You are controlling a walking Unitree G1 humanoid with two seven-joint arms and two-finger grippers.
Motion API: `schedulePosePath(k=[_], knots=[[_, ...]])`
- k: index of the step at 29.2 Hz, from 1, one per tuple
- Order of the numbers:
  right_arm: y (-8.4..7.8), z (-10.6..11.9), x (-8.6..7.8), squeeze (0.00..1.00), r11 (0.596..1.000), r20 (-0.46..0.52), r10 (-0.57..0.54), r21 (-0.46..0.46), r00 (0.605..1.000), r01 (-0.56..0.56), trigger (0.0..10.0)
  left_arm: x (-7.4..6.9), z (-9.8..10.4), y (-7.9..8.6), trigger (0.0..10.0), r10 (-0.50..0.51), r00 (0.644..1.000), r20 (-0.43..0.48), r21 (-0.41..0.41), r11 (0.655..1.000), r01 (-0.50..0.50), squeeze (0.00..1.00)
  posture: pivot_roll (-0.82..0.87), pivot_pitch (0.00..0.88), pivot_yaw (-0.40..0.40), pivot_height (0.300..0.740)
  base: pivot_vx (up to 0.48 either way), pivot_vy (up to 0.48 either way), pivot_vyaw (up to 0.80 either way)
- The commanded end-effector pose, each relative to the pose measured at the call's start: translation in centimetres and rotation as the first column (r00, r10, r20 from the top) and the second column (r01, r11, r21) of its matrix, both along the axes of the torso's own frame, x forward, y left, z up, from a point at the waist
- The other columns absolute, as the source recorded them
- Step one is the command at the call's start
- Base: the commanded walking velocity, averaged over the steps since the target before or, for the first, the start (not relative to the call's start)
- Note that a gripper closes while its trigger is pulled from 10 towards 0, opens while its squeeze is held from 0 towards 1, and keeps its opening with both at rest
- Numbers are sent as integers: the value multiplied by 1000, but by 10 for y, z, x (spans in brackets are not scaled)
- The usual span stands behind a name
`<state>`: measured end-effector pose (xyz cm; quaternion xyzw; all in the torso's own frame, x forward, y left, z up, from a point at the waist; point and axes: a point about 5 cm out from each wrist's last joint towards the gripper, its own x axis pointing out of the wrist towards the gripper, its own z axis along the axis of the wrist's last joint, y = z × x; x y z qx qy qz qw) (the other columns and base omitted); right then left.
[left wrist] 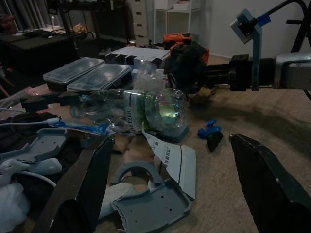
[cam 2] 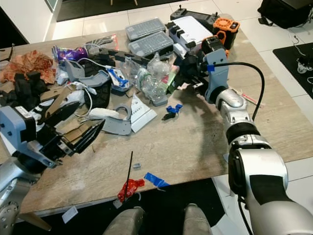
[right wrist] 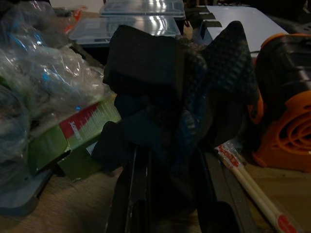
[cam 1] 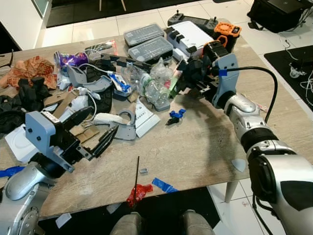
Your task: Picking trash to rubbish bin
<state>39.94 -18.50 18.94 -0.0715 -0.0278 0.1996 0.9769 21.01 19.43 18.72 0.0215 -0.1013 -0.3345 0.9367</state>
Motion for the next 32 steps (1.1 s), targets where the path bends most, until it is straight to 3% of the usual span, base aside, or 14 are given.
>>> schedulePosePath(k=[1, 8, 14, 20, 25, 26, 27, 28, 29, 32], knots=[[2, 1, 1, 0, 1000, -6, 12, 12, 1000, -12, 0, -1, -5, 2, 10000, -8, 999, -34, 30, 999, 9, 0, 155, 142, 66, 740, 0, 0, 0], [2, 15, 3, 0, 995, 33, 36, 93, 999, -39, 0, 2, -7, -1, 10000, -29, 999, -35, 31, 999, 30, 0, 146, 124, 62, 740, 0, 0, 0], [13, 49, 4, 0, 939, 153, 210, 245, 966, -243, 0, 10, -7, -6, 10000, -42, 999, -11, 20, 999, 42, 0, 129, 67, 44, 740, 0, 0, 0], [20, 61, -3, 0, 891, 230, 351, 216, 908, -399, 0, 23, -8, -18, 10000, -9, 1000, 23, -51, 999, 11, 0, 89, 0, -6, 740, 0, 0, 0], [22, 50, -16, 0, 876, 236, 390, 203, 890, -438, 0, 27, -16, -32, 10000, 5, 1000, 29, -95, 995, -2, 0, 64, 0, -29, 740, 0, 0, 0], [22, 39, -25, 0, 879, 224, 380, 215, 897, -426, 2196, 30, -20, -37, 10000, 20, 1000, 23, -119, 993, -18, 0, 52, 0, -53, 740, 0, 0, 0], [22, 39, -25, 0, 879, 224, 380, 215, 897, -426, 2196, 30, -20, -37, 10000, 20, 1000, 23, -119, 993, -18, 0, 52, 0, -53, 740, 0, 0, 0], [23, 34, -30, 0, 878, 222, 377, 223, 899, -423, 4824, 31, -21, -38, 10000, 29, 999, 23, -126, 992, -26, 0, 52, 0, -53, 740, 0, 0, 0], [26, 29, -37, 0, 874, 222, 374, 239, 900, -423, 10000, 32, -22, -39, 10000, 37, 999, 22, -132, 991, -34, 0, 48, 0, -58, 740, 0, 0, 0], [31, 18, -51, 0, 868, 217, 350, 292, 911, -403, 10000, 36, -27, -38, 10000, 78, 997, 16, -134, 988, -75, 0, 38, 0, -69, 740, 0, 0, 0]])
